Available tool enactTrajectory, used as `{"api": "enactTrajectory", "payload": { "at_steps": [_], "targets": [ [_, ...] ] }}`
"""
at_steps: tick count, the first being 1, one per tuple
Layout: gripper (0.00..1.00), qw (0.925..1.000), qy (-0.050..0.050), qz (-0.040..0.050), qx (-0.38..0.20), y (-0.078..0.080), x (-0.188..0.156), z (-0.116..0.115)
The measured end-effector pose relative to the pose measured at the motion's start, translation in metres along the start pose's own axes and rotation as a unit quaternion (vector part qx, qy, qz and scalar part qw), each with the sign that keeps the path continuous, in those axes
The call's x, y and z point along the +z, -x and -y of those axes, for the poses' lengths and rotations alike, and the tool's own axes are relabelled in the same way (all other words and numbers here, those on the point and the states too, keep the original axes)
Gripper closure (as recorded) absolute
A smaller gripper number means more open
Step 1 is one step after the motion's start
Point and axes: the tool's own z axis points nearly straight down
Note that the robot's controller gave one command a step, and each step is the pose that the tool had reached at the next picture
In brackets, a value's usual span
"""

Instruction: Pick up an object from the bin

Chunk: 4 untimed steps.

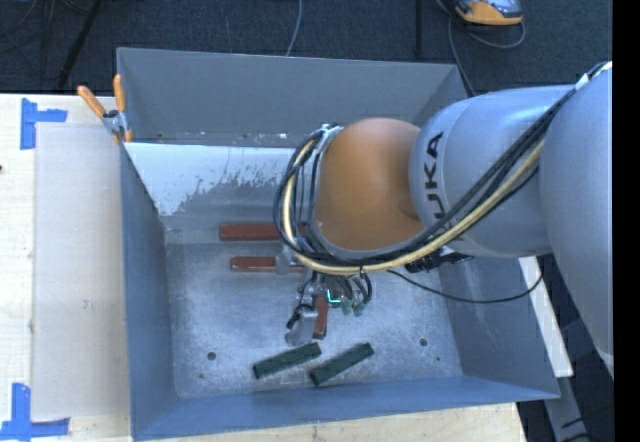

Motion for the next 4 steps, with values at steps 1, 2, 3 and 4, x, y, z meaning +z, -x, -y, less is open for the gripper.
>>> {"api": "enactTrajectory", "payload": {
  "at_steps": [1, 2, 3, 4],
  "targets": [
    [0.0, 0.999, 0.0, 0.0039, -0.044, -0.051, 0.073, 0.003],
    [0.0, 0.9998, 0.0, 0.0049, -0.022, -0.055, 0.04, 0.013],
    [0.0, 0.9998, 0.001, 0.0045, 0.019, -0.051, 0.029, 0.018],
    [0.0, 0.9995, 0.001, 0.0066, 0.031, -0.056, 0.072, 0.029]
  ]
}}
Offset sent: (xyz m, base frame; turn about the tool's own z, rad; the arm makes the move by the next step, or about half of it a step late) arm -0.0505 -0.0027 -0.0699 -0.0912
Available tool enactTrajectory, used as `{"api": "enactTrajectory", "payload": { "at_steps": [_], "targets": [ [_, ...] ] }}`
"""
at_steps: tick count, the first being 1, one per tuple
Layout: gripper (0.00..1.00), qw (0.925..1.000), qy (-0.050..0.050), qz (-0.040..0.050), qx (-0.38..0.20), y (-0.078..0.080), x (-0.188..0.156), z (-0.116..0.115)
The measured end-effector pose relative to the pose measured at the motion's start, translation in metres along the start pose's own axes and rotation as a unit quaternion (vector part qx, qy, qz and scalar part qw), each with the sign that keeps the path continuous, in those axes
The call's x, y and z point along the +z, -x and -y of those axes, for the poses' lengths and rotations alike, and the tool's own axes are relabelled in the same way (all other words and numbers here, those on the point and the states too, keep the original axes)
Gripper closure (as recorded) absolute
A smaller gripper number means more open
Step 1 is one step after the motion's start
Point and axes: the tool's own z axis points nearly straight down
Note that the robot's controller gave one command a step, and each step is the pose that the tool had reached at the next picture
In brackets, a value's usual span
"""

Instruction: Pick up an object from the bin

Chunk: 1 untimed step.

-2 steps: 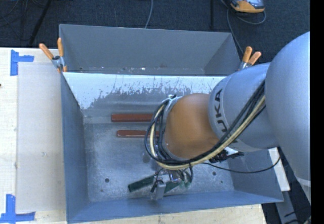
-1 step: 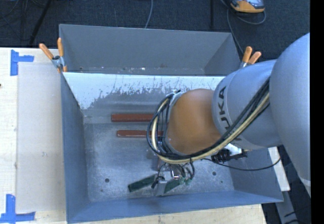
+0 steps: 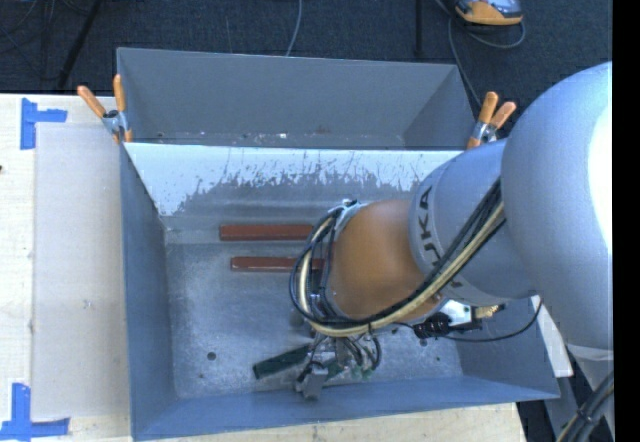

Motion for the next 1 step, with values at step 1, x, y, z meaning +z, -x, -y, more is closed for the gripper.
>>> {"api": "enactTrajectory", "payload": {
  "at_steps": [1],
  "targets": [
    [0.0, 1.0, 0.001, 0.0014, 0.002, 0.0021, -0.0009, -0.0004]
  ]
}}
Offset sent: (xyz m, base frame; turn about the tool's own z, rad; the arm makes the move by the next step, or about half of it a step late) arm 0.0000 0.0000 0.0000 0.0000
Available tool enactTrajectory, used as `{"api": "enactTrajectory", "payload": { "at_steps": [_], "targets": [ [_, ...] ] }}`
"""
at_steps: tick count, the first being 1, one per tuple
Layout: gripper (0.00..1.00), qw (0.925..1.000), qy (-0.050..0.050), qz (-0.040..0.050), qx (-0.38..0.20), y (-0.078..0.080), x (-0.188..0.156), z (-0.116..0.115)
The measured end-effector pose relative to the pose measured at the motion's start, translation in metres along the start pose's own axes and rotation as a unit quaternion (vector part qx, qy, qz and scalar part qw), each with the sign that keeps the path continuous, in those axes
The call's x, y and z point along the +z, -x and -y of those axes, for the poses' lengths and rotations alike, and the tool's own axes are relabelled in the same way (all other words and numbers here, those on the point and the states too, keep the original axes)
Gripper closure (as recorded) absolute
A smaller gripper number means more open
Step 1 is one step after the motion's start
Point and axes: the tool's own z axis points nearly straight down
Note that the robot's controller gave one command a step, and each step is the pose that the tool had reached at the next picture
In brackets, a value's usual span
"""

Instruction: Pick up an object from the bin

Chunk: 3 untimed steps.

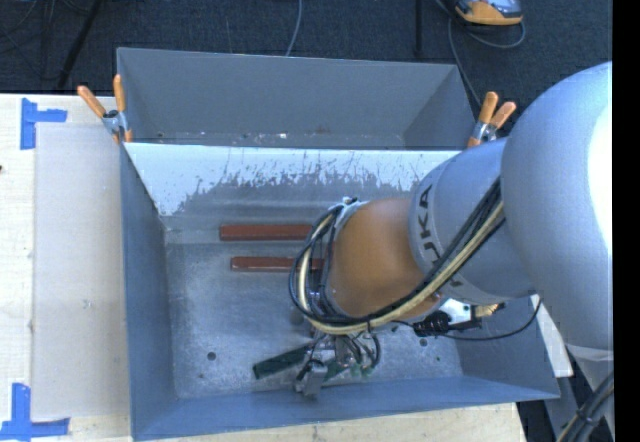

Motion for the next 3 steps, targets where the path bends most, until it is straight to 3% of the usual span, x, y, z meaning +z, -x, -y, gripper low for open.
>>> {"api": "enactTrajectory", "payload": {
  "at_steps": [1, 2, 3],
  "targets": [
    [1.0, 1.0, -0.001, -0.0035, 0.0, -0.002, 0.001, 0.0],
    [1.0, 1.0, -0.001, -0.0026, 0.002, -0.001, -0.036, 0.0],
    [1.0, 1.0, -0.001, -0.0036, 0.003, -0.001, -0.051, 0.0]
  ]
}}
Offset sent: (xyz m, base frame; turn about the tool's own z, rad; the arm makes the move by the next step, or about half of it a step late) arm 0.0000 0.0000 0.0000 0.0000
